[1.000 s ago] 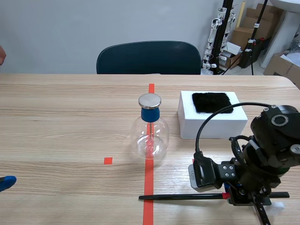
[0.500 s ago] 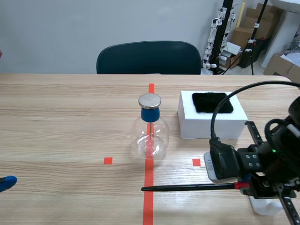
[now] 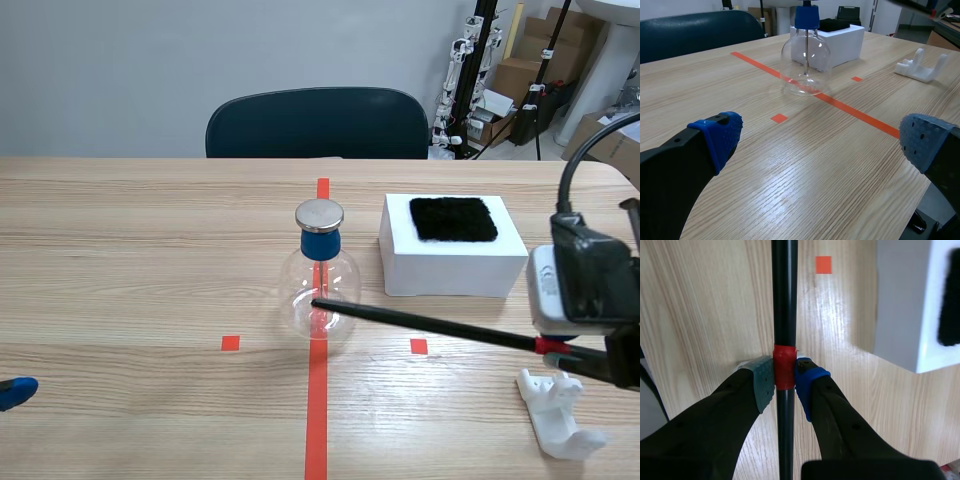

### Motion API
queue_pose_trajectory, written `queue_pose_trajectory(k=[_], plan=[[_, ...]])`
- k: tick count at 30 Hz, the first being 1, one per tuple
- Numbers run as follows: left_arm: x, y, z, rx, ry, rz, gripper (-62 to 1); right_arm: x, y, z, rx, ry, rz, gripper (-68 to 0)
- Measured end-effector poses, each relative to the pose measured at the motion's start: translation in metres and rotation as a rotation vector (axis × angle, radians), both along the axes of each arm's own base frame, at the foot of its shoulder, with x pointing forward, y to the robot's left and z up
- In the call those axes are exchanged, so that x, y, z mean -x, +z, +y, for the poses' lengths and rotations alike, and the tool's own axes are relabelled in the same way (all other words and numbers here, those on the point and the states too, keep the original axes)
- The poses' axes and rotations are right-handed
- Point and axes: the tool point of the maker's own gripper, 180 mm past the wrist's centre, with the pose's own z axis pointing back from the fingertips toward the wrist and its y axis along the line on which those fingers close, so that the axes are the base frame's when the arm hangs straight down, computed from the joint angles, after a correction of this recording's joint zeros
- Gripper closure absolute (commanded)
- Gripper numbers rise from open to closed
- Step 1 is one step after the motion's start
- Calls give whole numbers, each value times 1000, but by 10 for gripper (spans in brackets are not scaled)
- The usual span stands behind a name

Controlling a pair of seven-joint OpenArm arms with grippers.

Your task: Do the electroscope experiment. pick up the black charging rod

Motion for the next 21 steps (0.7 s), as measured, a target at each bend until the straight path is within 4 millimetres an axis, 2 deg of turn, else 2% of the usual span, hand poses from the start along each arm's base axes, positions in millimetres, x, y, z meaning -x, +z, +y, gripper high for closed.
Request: queue_pose_trajectory(k=[5, 10, 15, 18, 21], plan=[[-1, 0, 0, 0, 0, -2, -623, -11, 15, -3, -58, 20, -157, -2], [-1, 1, 0, 1, 0, -3, -623, -24, 32, 9, -91, 33, -421, -2], [-1, 1, 0, 3, 0, -5, -623, -23, 48, 26, -103, 90, -592, -2], [-1, 1, 0, 4, 0, -7, -623, -21, 64, 37, -144, 112, -704, -2], [-1, 2, 0, 6, 0, -8, -623, -18, 72, 42, -184, 93, -763, -2]])
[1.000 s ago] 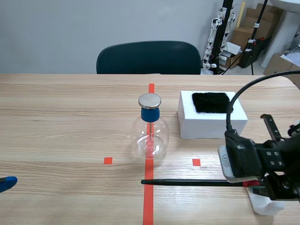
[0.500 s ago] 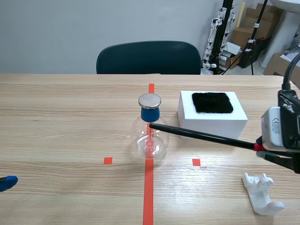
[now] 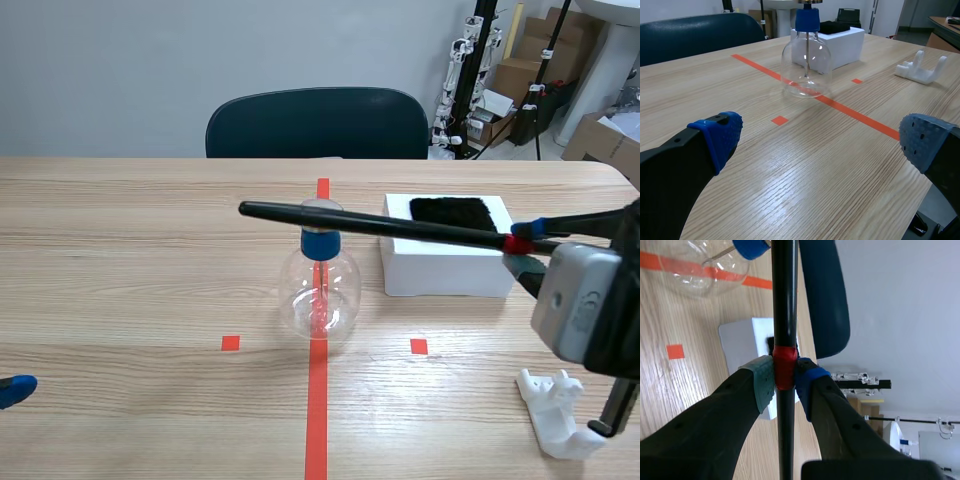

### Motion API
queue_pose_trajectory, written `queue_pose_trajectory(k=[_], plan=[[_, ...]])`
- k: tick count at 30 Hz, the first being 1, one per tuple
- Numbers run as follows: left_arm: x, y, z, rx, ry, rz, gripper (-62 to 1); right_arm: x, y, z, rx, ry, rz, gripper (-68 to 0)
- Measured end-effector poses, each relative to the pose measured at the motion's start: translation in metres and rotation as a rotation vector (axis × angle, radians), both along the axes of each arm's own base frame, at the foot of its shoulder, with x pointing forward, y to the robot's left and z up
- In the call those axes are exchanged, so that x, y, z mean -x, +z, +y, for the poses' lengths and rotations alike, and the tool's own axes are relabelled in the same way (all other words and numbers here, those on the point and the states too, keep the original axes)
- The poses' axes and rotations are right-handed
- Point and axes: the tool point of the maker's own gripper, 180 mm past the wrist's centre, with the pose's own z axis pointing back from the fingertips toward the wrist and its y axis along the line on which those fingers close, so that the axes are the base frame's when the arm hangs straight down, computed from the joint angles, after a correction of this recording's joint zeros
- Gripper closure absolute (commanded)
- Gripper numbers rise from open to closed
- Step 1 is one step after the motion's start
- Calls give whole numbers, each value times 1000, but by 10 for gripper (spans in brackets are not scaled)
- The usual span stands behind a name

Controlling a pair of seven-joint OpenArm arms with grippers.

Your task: Do the electroscope experiment. pick up the black charging rod

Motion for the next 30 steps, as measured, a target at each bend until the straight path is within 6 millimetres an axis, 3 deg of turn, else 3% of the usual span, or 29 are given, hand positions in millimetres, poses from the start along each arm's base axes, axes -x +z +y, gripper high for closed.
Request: queue_pose_trajectory(k=[6, 30], plan=[[0, 0, 0, 0, 0, 0, -623, -4, 14, 1, -56, -34, -82, -2], [0, 0, 0, 0, 0, 0, -623, -3, 14, 2, -57, -25, -76, -2]])
